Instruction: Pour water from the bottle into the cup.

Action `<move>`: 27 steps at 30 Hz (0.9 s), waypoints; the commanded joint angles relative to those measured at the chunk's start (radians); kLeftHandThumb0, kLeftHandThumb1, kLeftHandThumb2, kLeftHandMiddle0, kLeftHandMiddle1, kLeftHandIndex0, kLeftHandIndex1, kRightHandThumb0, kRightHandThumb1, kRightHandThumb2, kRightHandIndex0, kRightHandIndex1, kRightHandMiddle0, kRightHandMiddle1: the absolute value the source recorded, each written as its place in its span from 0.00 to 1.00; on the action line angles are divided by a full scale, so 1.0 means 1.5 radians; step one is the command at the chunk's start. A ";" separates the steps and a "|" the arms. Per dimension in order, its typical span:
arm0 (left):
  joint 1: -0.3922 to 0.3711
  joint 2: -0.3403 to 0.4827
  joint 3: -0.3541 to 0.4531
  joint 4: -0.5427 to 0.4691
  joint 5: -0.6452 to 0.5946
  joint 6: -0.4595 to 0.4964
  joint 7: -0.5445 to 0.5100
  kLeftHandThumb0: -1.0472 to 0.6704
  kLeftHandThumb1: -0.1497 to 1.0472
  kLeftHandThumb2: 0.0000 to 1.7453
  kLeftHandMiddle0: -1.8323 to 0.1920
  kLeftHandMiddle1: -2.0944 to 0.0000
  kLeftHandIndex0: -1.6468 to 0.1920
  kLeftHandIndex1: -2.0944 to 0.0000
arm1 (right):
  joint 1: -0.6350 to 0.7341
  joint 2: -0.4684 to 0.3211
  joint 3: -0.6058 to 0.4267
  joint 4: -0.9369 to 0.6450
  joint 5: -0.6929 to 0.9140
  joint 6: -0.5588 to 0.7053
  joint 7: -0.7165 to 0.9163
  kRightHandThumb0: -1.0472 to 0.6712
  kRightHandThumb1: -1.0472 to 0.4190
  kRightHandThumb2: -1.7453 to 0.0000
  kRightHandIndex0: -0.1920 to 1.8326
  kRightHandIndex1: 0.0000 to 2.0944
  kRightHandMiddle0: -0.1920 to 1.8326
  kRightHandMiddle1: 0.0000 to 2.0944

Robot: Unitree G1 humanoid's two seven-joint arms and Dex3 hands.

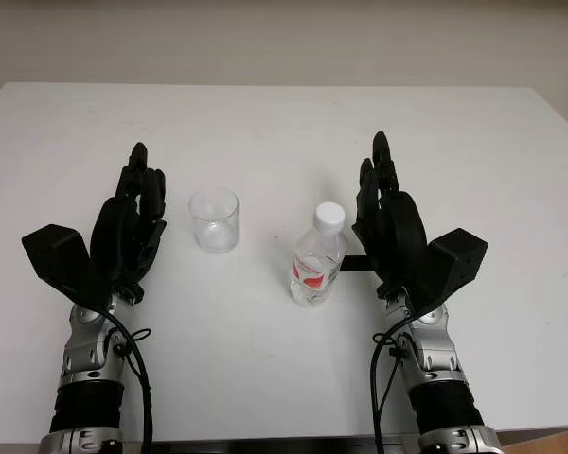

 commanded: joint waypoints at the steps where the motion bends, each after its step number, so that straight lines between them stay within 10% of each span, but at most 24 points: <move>1: 0.011 -0.004 -0.003 -0.016 0.002 -0.002 0.000 0.21 1.00 0.33 0.95 0.98 0.95 0.97 | 0.011 -0.003 0.000 -0.020 0.002 -0.002 0.002 0.14 0.00 0.61 0.00 0.00 0.00 0.01; 17: -0.005 -0.010 -0.010 0.022 0.007 -0.016 -0.002 0.22 1.00 0.34 0.96 0.98 0.97 0.98 | 0.017 -0.050 -0.013 -0.007 0.008 -0.028 0.058 0.10 0.00 0.64 0.00 0.00 0.00 0.00; 27: -0.002 -0.014 -0.015 0.018 0.008 -0.020 -0.004 0.21 1.00 0.35 0.97 0.98 0.97 0.98 | 0.130 -0.150 -0.017 -0.148 0.069 -0.030 0.210 0.00 0.00 0.88 0.00 0.00 0.00 0.00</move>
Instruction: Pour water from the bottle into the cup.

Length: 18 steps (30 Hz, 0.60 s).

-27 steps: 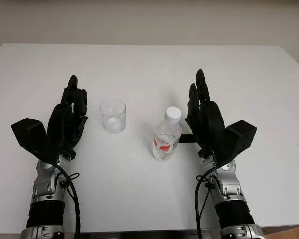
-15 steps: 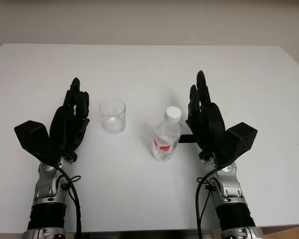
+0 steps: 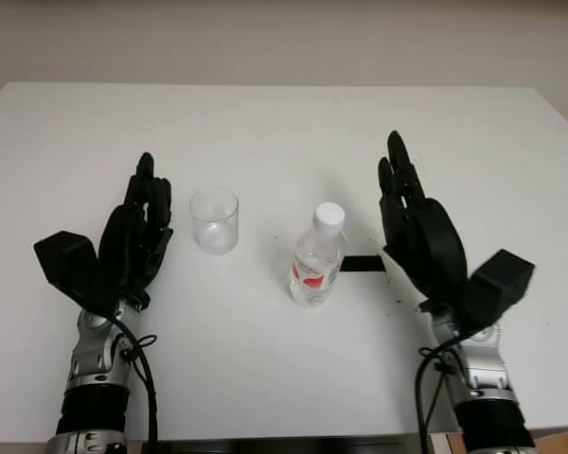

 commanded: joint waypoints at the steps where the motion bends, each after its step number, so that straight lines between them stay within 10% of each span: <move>1: -0.006 0.000 0.000 -0.004 0.000 -0.002 -0.004 0.21 1.00 0.35 0.97 0.98 0.98 0.98 | 0.027 -0.016 0.002 -0.044 0.013 0.007 0.017 0.00 0.00 0.90 0.00 0.00 0.00 0.00; 18: -0.010 0.003 0.002 -0.005 0.003 0.002 0.003 0.22 1.00 0.36 0.96 0.97 0.97 0.97 | 0.067 -0.007 0.066 -0.115 0.005 0.102 0.040 0.00 0.09 0.98 0.00 0.00 0.00 0.00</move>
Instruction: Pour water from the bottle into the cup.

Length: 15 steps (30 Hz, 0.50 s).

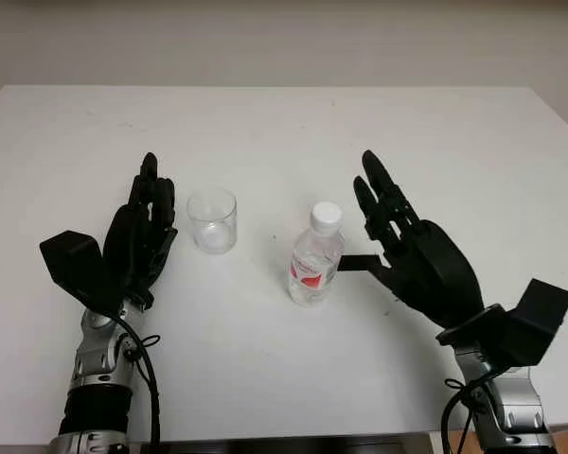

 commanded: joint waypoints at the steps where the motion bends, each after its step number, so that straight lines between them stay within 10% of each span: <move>1: -0.010 0.003 0.003 -0.006 -0.001 0.001 0.002 0.22 1.00 0.35 0.96 0.97 0.97 0.97 | -0.011 0.010 0.011 0.015 -0.012 0.006 -0.010 0.00 0.09 0.98 0.00 0.00 0.00 0.00; 15: -0.006 0.000 0.003 -0.010 -0.002 -0.003 0.002 0.22 1.00 0.35 0.96 0.97 0.97 0.98 | -0.083 0.080 0.057 0.156 -0.054 -0.063 -0.034 0.03 0.14 0.98 0.00 0.00 0.00 0.00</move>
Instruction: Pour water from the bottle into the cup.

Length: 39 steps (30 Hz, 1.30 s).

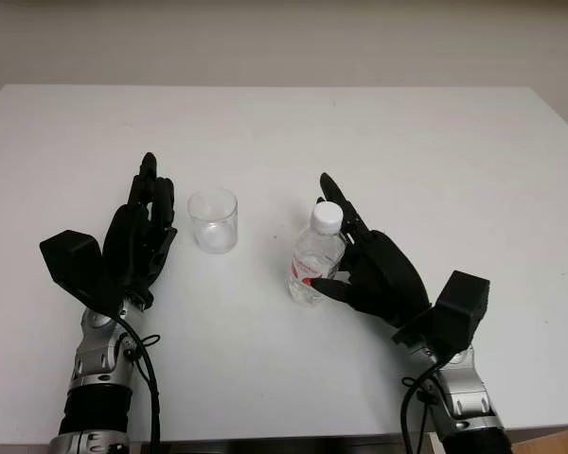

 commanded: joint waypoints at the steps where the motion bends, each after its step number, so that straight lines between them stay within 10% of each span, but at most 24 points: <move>1: -0.005 0.001 0.003 -0.009 -0.003 -0.003 -0.002 0.22 1.00 0.35 0.96 0.97 0.97 0.97 | -0.015 0.008 0.005 0.012 -0.007 -0.019 -0.002 0.03 0.14 0.98 0.00 0.00 0.00 0.00; 17: -0.004 -0.010 0.003 -0.006 -0.004 -0.011 0.000 0.21 1.00 0.34 0.97 0.97 0.98 0.98 | -0.024 0.028 0.010 0.024 -0.006 -0.026 -0.005 0.09 0.16 0.98 0.05 0.02 0.04 0.02; 19: -0.004 -0.012 0.003 -0.006 -0.003 -0.013 0.001 0.21 1.00 0.34 0.97 0.97 0.98 0.98 | -0.022 0.031 0.009 0.016 -0.014 -0.027 -0.020 0.16 0.19 0.97 0.16 0.20 0.10 0.21; 22: -0.002 -0.012 0.002 -0.008 -0.002 -0.014 0.002 0.21 1.00 0.34 0.97 0.97 0.97 0.97 | -0.018 0.032 0.012 0.007 -0.039 -0.037 -0.050 0.30 0.18 0.97 0.21 0.82 0.13 0.77; 24: -0.001 -0.012 0.003 -0.008 -0.003 -0.014 0.002 0.21 1.00 0.34 0.97 0.97 0.97 0.97 | -0.016 0.027 0.016 0.002 -0.058 -0.036 -0.065 0.34 0.12 0.96 0.40 0.96 0.27 0.95; 33: 0.001 -0.014 0.005 -0.012 -0.006 -0.011 0.006 0.22 1.00 0.34 0.97 0.97 0.97 0.97 | -0.016 0.005 0.034 -0.012 -0.134 -0.061 -0.096 0.38 0.00 0.96 0.98 1.00 0.89 1.00; 39: 0.000 -0.013 0.003 -0.012 -0.003 -0.011 0.008 0.22 1.00 0.34 0.97 0.97 0.97 0.97 | -0.021 0.000 0.039 -0.001 -0.128 -0.078 -0.086 0.43 0.00 0.89 0.98 1.00 0.86 1.00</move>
